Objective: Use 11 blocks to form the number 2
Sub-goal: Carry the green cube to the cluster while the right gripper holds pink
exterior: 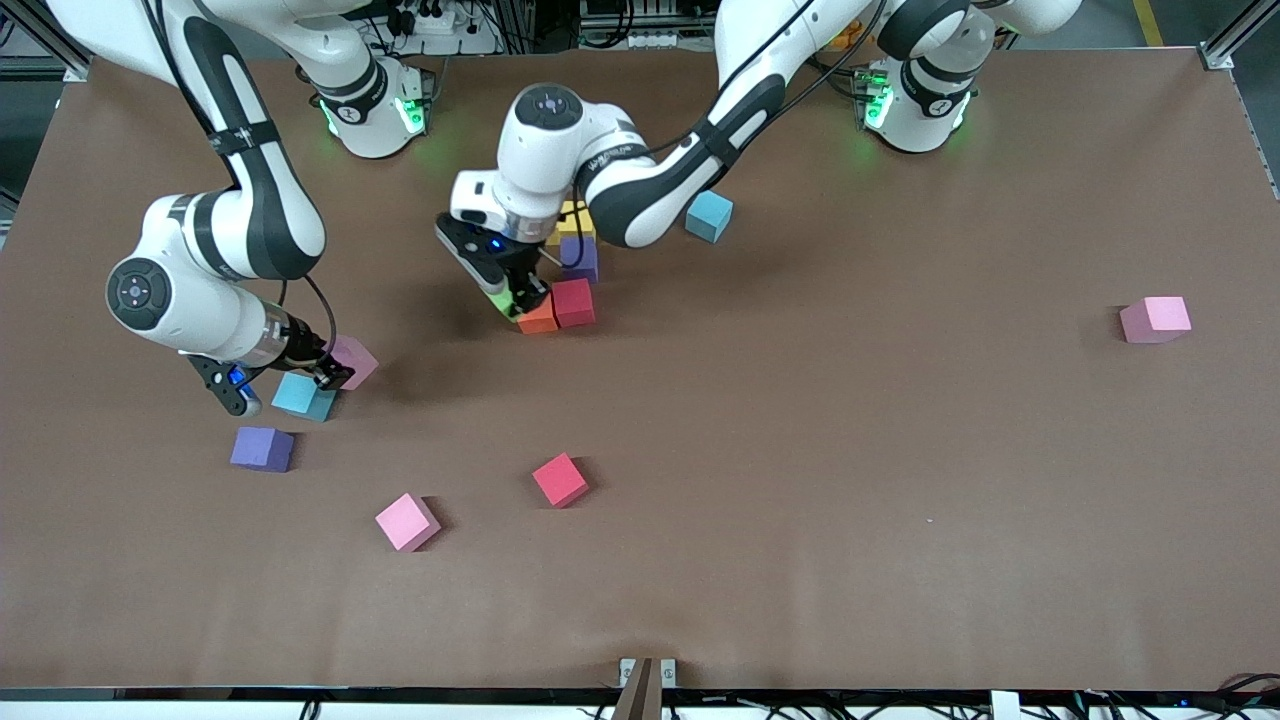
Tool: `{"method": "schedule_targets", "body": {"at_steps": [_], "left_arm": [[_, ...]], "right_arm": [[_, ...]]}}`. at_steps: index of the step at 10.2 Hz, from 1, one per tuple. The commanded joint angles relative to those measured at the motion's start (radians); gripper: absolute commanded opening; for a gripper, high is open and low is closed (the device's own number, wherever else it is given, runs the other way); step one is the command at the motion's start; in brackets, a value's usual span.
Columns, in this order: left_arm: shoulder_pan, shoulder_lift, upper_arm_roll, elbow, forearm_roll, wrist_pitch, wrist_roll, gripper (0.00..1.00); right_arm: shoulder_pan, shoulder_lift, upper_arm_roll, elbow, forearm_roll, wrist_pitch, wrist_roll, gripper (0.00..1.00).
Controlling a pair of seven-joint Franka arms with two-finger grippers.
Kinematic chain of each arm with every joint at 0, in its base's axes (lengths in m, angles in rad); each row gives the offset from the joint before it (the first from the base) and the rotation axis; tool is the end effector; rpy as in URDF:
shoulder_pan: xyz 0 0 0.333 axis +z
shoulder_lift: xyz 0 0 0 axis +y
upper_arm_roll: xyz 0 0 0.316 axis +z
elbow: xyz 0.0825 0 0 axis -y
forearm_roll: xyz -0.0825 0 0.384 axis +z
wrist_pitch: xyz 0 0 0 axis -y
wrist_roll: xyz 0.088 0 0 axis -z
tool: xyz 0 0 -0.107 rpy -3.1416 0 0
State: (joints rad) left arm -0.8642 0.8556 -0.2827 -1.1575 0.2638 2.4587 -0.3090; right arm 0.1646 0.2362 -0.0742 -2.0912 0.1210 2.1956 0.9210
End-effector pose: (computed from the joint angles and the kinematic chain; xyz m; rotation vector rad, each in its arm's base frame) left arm 0.3987 -0.6941 0.3453 2.5429 -1.1626 0.5304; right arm 0.5606 0.0557 0.3001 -2.8132 1.3710 0.2364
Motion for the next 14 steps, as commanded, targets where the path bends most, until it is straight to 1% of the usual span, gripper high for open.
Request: {"method": "schedule_targets", "body": {"at_steps": [1, 2, 3, 4, 5, 6, 7, 8, 9, 11, 12, 14], "left_arm": [[-0.019, 0.025, -0.001, 0.033, -0.015, 0.095, 0.12, 0.0], [-0.019, 0.028, -0.001, 0.033, -0.017, 0.124, 0.208, 0.0], [-0.019, 0.045, -0.004, 0.035, -0.018, 0.153, 0.258, 0.0], [-0.018, 0.078, -0.003, 0.036, -0.02, 0.222, 0.328, 0.0], [-0.016, 0.107, -0.004, 0.044, -0.025, 0.252, 0.379, 0.0], [-0.018, 0.147, -0.006, 0.077, -0.028, 0.264, 0.401, 0.0], [-0.022, 0.17, -0.007, 0.103, -0.029, 0.27, 0.416, 0.0], [-0.022, 0.183, -0.013, 0.105, -0.029, 0.285, 0.419, 0.0], [-0.025, 0.209, -0.015, 0.111, -0.029, 0.313, 0.426, 0.0], [-0.052, 0.246, -0.013, 0.13, -0.029, 0.321, 0.429, 0.0], [-0.065, 0.255, -0.013, 0.137, -0.029, 0.321, 0.43, 0.0], [-0.078, 0.269, -0.006, 0.137, -0.029, 0.327, 0.432, 0.0]], "right_arm": [[0.032, -0.021, 0.001, -0.013, 0.011, 0.007, 0.199, 0.0], [0.038, -0.021, 0.001, -0.016, 0.009, 0.006, 0.241, 0.0], [0.039, -0.025, -0.001, -0.021, 0.008, 0.004, 0.262, 0.0], [0.039, -0.026, -0.004, -0.023, 0.008, -0.002, 0.277, 0.0], [0.038, -0.026, -0.024, -0.024, 0.008, -0.004, 0.294, 0.0], [0.039, -0.026, -0.042, -0.023, 0.008, -0.004, 0.295, 0.0], [0.039, -0.025, -0.044, -0.023, 0.008, 0.001, 0.295, 0.0], [0.038, -0.026, -0.048, -0.021, 0.008, -0.003, 0.295, 0.0], [0.039, -0.023, -0.073, -0.02, 0.008, -0.004, 0.3, 0.0], [0.036, -0.015, -0.11, 0.005, 0.009, -0.007, 0.326, 0.0], [0.035, -0.009, -0.11, 0.022, 0.008, -0.008, 0.372, 0.0], [0.023, 0.003, -0.11, 0.037, 0.0, -0.001, 0.371, 0.0]]}}
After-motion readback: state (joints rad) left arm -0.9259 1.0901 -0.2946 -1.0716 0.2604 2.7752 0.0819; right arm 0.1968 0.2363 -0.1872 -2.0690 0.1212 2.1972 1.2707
